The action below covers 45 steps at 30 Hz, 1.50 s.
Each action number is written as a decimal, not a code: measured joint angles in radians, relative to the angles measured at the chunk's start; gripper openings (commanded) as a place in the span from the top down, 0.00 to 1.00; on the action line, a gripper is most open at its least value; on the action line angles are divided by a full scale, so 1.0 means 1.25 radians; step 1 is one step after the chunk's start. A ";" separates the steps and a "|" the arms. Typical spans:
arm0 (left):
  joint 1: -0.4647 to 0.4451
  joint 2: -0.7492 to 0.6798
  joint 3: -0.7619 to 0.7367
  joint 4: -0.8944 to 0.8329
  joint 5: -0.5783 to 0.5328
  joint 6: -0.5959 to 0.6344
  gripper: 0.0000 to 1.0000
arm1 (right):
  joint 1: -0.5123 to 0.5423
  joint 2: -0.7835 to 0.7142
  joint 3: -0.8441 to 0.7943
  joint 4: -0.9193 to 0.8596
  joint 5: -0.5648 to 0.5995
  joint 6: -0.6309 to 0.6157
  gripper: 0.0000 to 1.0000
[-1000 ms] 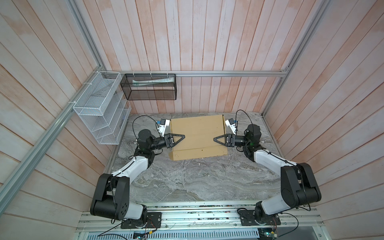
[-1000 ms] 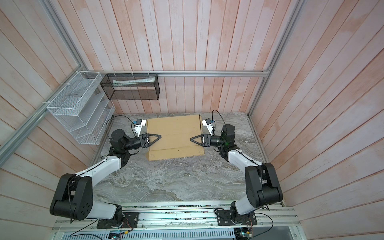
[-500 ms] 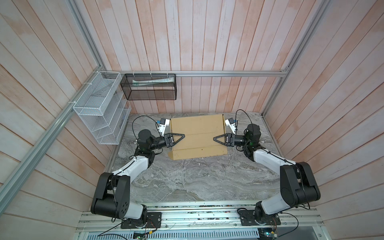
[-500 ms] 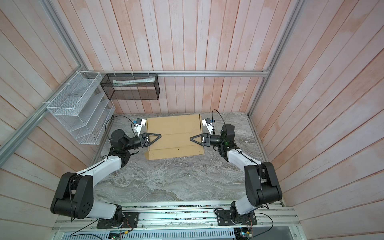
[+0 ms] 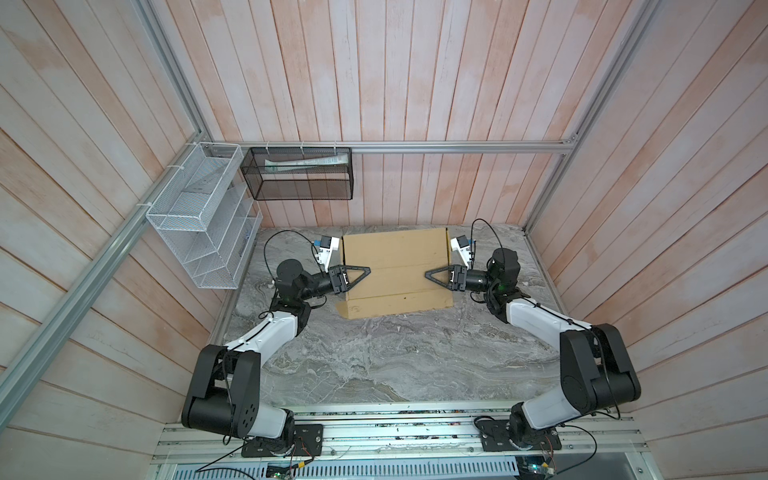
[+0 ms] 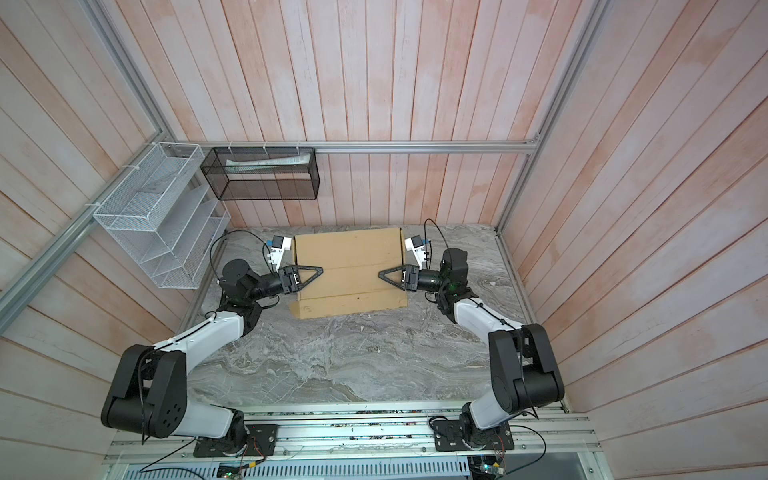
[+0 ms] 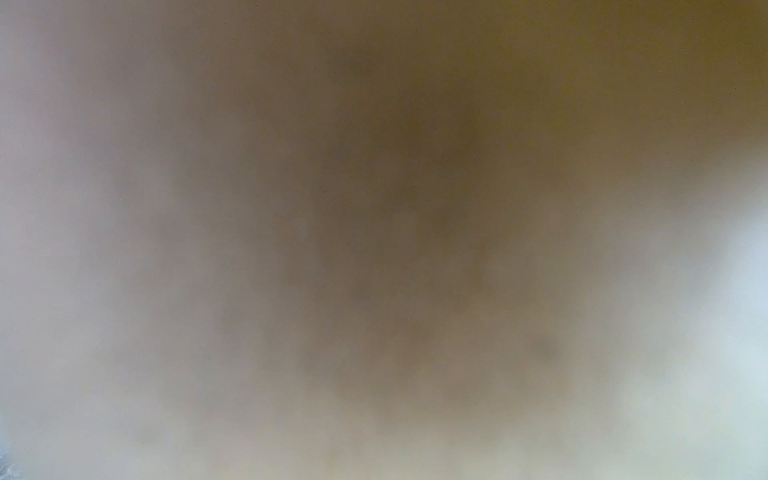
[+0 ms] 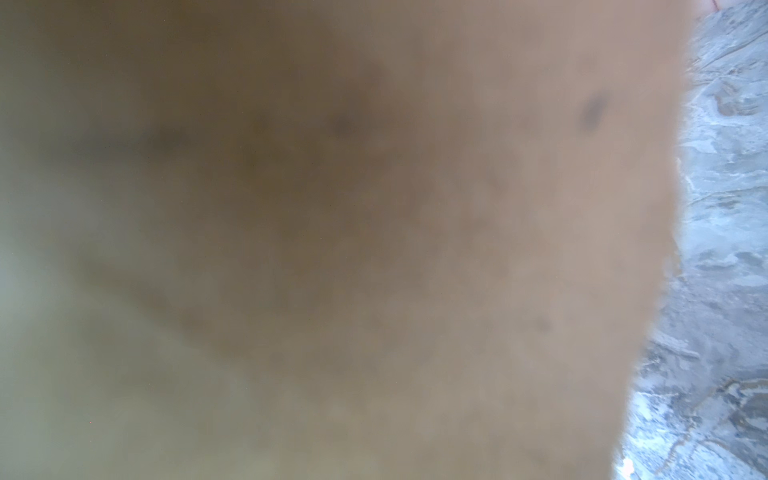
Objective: Fold the paper box
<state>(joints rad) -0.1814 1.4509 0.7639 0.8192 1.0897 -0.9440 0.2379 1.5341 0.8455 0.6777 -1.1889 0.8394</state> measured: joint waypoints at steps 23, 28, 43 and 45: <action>0.119 0.011 0.043 -0.160 0.009 -0.156 0.59 | -0.088 -0.201 0.020 -0.434 0.208 -0.402 0.18; 0.142 0.023 0.084 -0.250 0.001 -0.191 0.59 | -0.086 -0.315 -0.066 -0.415 0.327 -0.504 0.17; 0.166 0.023 0.113 -0.500 -0.046 -0.314 0.64 | 0.075 -0.325 -0.189 -0.331 0.558 -0.737 0.22; 0.167 0.017 0.113 -0.537 -0.057 -0.327 0.65 | 0.114 -0.325 -0.199 -0.327 0.604 -0.772 0.22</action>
<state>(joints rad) 0.0273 1.4719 0.9051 0.1478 1.0183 -1.3521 0.3809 1.1275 0.5968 0.2691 -0.4343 -0.1261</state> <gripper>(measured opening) 0.471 0.779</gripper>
